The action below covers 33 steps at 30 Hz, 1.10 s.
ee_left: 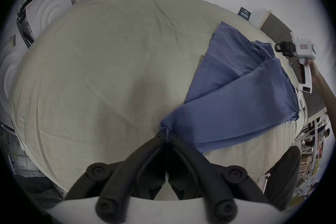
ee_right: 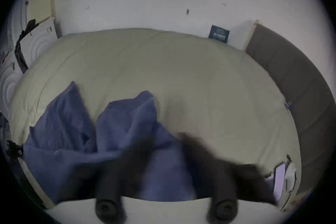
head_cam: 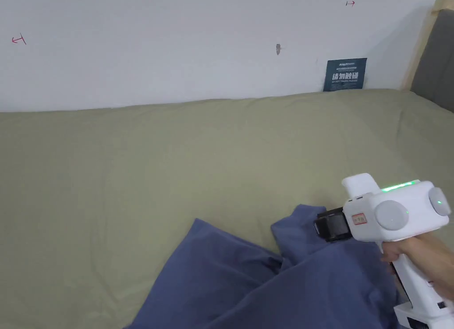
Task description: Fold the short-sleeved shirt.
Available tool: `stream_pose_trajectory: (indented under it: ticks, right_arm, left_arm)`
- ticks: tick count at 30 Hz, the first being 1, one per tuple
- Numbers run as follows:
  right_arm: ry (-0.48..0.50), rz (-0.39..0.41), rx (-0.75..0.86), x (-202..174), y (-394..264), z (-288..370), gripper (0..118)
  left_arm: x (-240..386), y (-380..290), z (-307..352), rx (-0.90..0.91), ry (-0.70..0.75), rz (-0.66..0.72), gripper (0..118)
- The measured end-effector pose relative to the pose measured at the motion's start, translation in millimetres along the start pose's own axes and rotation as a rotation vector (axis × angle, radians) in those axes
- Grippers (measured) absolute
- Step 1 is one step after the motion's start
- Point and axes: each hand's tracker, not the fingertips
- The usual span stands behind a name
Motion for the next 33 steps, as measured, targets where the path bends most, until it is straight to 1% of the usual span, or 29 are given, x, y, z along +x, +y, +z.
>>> stream_pose_trajectory:
  ticks: [1,3,4,5,6,7,8,10,11,12,13,14,15,16,18,19,21,22,23,24,26,28,30,31,33]
  right_arm:
    - [0.003,0.019,-0.048,-8,4,-7,103]
    - [-0.013,0.066,-0.114,-18,5,-27,102]
    - [-0.035,0.088,-0.159,-17,5,-49,95]
    - [-0.076,0.118,-0.185,-21,2,-61,94]
    - [-0.097,0.163,-0.209,-23,-2,-71,96]
    - [-0.066,0.14,-0.178,-25,-1,-73,96]
    - [-0.083,0.135,-0.172,-26,2,-67,95]
    - [-0.08,0.153,-0.18,-27,4,-63,92]
    - [-0.062,0.164,-0.179,-29,4,-58,90]
    - [-0.006,0.146,-0.17,-32,5,-48,75]
    - [0.045,0.105,-0.144,-33,7,-38,28]
    - [-0.044,0.12,-0.109,-41,6,-29,4]
    - [-0.083,0.172,-0.093,-43,6,-21,4]
    - [-0.057,0.196,-0.083,-44,7,-12,4]
    - [-0.058,0.192,-0.04,-41,11,22,4]
    - [-0.047,0.171,0.019,-36,15,46,4]
    - [-0.021,0.144,0.072,-19,20,87,4]
    - [-0.03,0.135,0.111,-12,22,111,4]
    - [-0.039,0.126,0.143,-5,24,134,4]
    - [-0.028,0.114,0.179,-4,23,161,4]
    - [-0.037,0.078,0.253,9,26,211,4]
    - [-0.04,0.052,0.305,20,28,259,4]
    - [-0.081,0.037,0.379,31,28,302,4]
    - [-0.092,0.043,0.408,39,28,324,4]
    - [-0.116,0.005,0.451,52,28,358,4]
  left_arm:
    - [0,0,0,-0.001,-0.001,0.005,0]
    - [-1,0,-1,-0.001,-0.002,0.009,0]
    - [-1,0,-2,-0.002,-0.002,0.011,0]
    - [-1,0,-2,-0.003,-0.004,0.013,0]
    - [-1,0,-2,-0.005,-0.005,0.015,0]
    - [-2,1,-2,-0.007,-0.007,0.018,0]
    - [-2,1,-3,-0.007,-0.009,0.019,0]
    - [-2,0,-5,-0.01,-0.014,0.02,0]
    - [-2,0,-6,-0.011,-0.015,0.018,0]
    - [-3,0,-6,-0.011,-0.016,0.018,0]
    - [-3,0,-5,-0.012,-0.018,0.022,0]
    - [-3,1,-4,-0.014,-0.02,0.029,0]
    - [-4,2,-4,-0.016,-0.021,0.033,0]
    - [-3,3,-2,-0.019,-0.021,0.033,0]
    - [-2,3,5,-0.011,-0.014,0.029,0]
    - [-1,4,11,-0.005,-0.011,0.018,0]
    - [0,9,30,0.075,0.006,0.007,0]
    - [0,14,42,0.082,-0.023,0.016,0]
    - [1,19,53,0.126,-0.044,0.045,0]
    - [3,25,66,0.167,-0.057,0.059,0]
    - [11,43,92,0.217,-0.061,0.019,0]
    - [20,61,121,0.3,-0.028,-0.02,0]
    - [25,81,149,0.381,-0.023,-0.01,0]
    - [25,95,165,0.41,-0.027,-0.009,0]
    - [24,118,192,0.478,-0.015,0.018,0]
